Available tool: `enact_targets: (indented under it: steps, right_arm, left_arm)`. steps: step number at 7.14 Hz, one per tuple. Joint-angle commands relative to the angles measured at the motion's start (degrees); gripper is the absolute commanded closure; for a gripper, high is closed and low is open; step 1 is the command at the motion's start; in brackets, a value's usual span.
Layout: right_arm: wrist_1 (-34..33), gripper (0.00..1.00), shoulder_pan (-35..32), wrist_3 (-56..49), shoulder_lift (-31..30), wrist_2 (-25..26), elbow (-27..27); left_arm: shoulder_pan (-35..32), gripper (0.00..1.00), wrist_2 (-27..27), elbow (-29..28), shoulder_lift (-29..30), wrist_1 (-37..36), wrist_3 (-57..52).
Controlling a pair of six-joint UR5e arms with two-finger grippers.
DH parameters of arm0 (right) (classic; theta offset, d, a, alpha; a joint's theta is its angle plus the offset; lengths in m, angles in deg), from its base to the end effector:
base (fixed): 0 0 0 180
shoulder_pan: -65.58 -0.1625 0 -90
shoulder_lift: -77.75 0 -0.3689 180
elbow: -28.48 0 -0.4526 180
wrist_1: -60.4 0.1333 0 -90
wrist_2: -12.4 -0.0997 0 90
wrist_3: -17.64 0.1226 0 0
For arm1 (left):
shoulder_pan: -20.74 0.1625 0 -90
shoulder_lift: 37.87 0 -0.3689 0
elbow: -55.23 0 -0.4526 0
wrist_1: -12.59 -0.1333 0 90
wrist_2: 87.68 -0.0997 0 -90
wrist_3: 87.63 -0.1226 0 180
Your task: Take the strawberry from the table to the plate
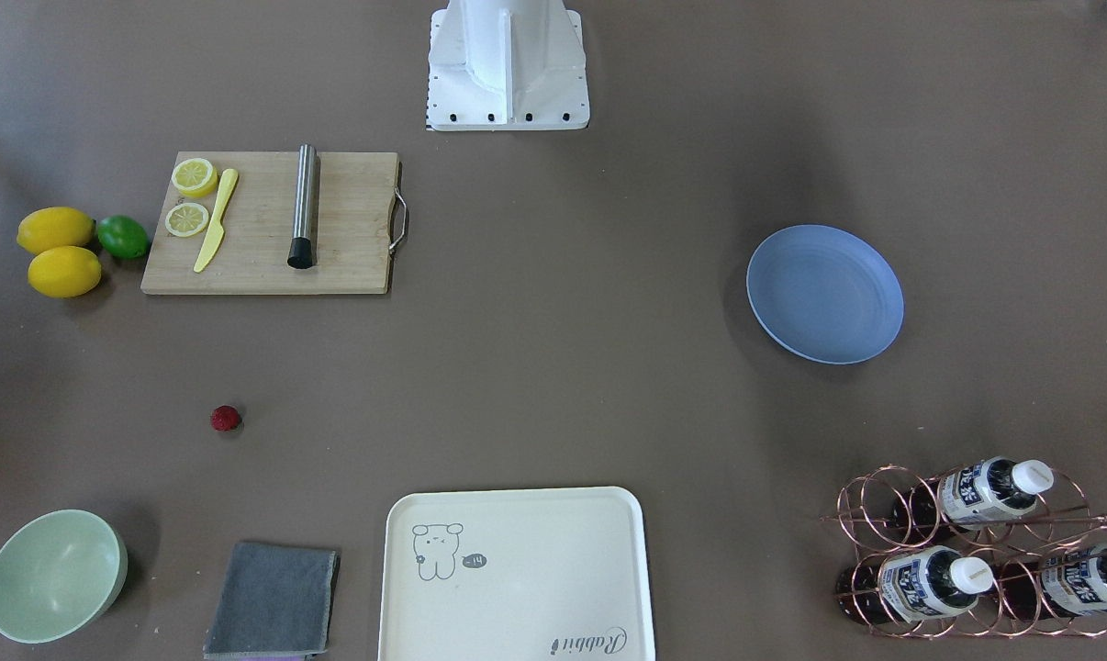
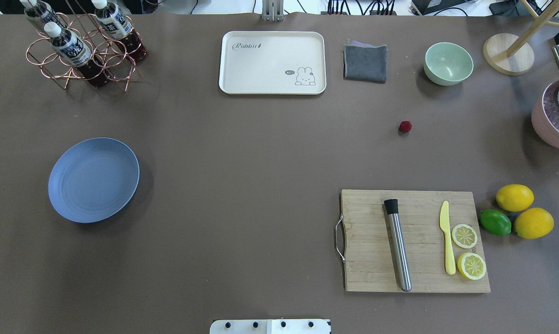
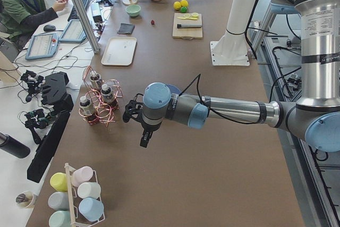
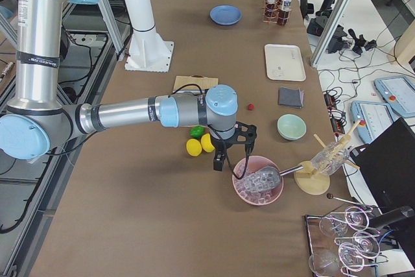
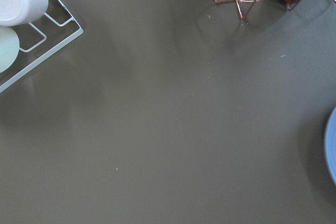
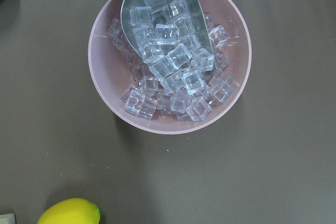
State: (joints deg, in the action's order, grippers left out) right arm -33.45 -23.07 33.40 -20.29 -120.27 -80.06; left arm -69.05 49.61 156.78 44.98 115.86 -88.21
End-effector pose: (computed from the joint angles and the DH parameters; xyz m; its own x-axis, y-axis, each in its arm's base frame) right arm 0.0383 -0.5039 0.5233 0.7120 0.1775 0.6794 -0.1766 0.9817 -0.0714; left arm -0.0413 -0.5257 0.5428 0.6774 0.2352 -0.6970 -0.0103 0.9505 0.3106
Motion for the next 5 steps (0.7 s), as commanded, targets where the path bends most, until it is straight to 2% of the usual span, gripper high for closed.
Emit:
enact_targets:
  steps: [1,5]
  right_arm:
    - [0.07,0.00,-0.04,0.06,0.13,-0.13,-0.09]
    - [-0.01,0.00,-0.04,0.23,0.74,-1.79,-0.09]
  left_arm:
    - [-0.03,0.02,-0.44,0.05,0.03,0.00,-0.12]
    - [-0.12,0.02,-0.10,-0.22,-0.14,-0.09,-0.03]
